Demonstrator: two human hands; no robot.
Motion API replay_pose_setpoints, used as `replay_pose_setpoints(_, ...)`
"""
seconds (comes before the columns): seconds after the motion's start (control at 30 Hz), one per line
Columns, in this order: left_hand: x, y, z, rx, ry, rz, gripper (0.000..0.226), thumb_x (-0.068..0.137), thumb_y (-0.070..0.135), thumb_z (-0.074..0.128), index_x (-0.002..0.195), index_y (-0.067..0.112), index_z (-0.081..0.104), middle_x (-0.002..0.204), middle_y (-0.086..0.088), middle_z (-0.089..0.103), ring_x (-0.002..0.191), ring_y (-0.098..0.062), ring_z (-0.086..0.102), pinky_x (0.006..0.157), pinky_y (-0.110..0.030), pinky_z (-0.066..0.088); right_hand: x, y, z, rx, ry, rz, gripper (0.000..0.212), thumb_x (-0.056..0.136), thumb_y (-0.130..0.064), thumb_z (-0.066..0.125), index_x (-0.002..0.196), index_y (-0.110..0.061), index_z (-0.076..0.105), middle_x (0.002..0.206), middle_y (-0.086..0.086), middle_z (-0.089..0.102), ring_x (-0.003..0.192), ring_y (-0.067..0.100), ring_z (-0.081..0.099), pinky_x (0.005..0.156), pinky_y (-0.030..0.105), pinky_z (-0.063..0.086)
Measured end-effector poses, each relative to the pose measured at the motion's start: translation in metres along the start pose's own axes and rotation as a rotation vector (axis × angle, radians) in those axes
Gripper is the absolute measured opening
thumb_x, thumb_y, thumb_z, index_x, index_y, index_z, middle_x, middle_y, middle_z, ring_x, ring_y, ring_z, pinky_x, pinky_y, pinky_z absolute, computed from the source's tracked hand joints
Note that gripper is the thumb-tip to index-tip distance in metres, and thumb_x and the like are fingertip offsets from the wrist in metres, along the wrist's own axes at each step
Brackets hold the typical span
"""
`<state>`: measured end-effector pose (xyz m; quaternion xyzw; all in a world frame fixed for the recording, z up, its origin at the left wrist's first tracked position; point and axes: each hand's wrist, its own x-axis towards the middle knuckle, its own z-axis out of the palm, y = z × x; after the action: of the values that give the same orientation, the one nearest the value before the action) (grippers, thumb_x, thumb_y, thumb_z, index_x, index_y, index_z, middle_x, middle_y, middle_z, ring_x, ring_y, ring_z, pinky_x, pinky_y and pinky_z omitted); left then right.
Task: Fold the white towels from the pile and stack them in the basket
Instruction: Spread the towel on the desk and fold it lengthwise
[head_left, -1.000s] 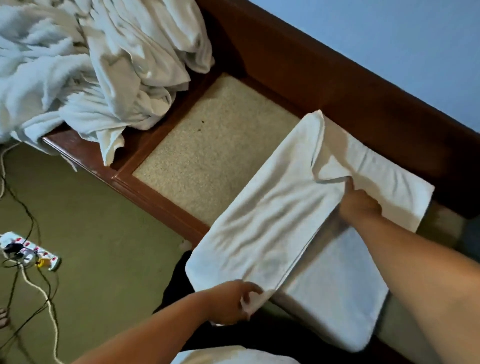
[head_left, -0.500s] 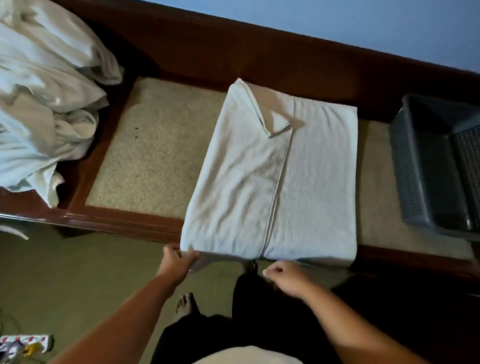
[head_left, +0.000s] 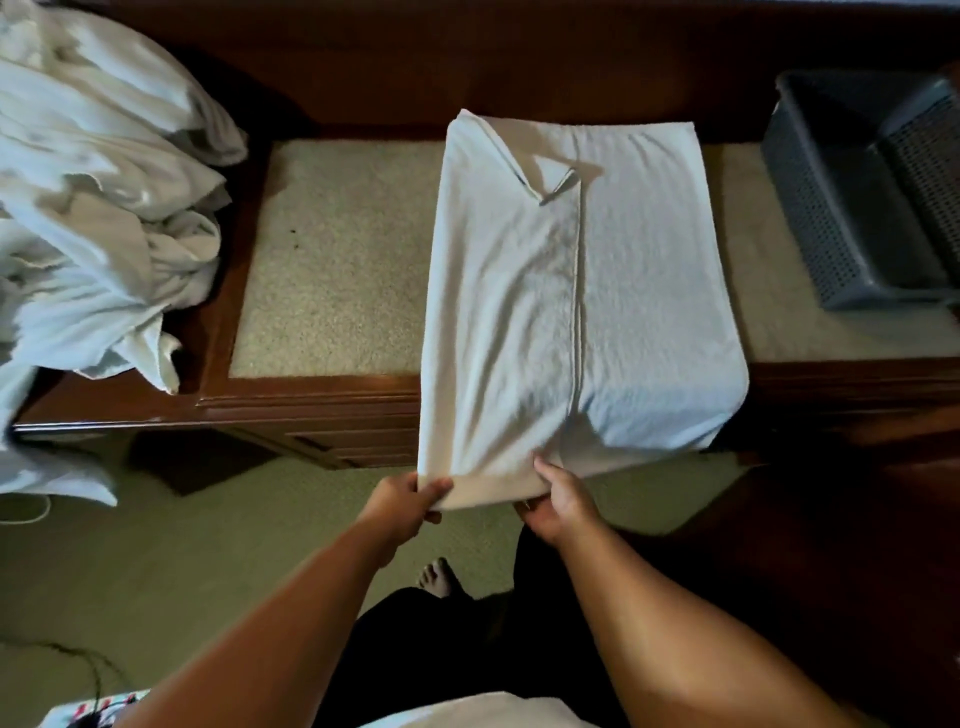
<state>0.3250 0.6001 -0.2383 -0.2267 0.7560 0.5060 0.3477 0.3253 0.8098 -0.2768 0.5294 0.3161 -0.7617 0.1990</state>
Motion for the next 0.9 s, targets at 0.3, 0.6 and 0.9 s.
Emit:
replay_pose_setpoints(0.3, -0.004, -0.032, 0.014, 0.243, -0.071, 0.018, 0.014, 0.094, 0.036, 0.069, 0.090, 0.023, 0.068, 0.072, -0.005, 0.070, 0.054, -0.014, 0.062, 0.045, -0.019, 0.039, -0.016, 0.026, -0.043, -0.145, 0.264, -0.210, 0.012, 0.088, -0.005, 0.072, 0.100, -0.005, 0.069, 0.097, 0.014, 0.070, 0.090, 0.032, 0.067, 0.076, 0.044, 0.056)
replay_pose_setpoints(0.6, 0.017, -0.033, 0.008, 0.484, 0.059, -0.062, 0.030, 0.093, 0.024, 0.066, 0.120, 0.011, 0.067, 0.116, -0.013, 0.070, 0.108, -0.032, 0.066, 0.080, -0.031, 0.047, -0.011, -0.009, -0.060, -0.815, 0.640, -0.261, 0.038, 0.084, -0.008, 0.060, 0.120, 0.000, 0.063, 0.115, 0.020, 0.067, 0.104, 0.036, 0.067, 0.080, 0.038, 0.054)
replay_pose_setpoints(0.9, 0.027, 0.052, -0.011, 0.756, 0.350, 0.456, 0.037, 0.090, 0.023, 0.061, 0.127, 0.022, 0.059, 0.127, -0.003, 0.056, 0.116, -0.030, 0.054, 0.094, -0.046, 0.042, -0.019, -0.056, 0.007, -1.360, 0.505, -1.132, 0.029, 0.081, -0.015, 0.061, 0.110, -0.011, 0.061, 0.114, 0.015, 0.055, 0.100, 0.038, 0.057, 0.081, 0.044, 0.050)
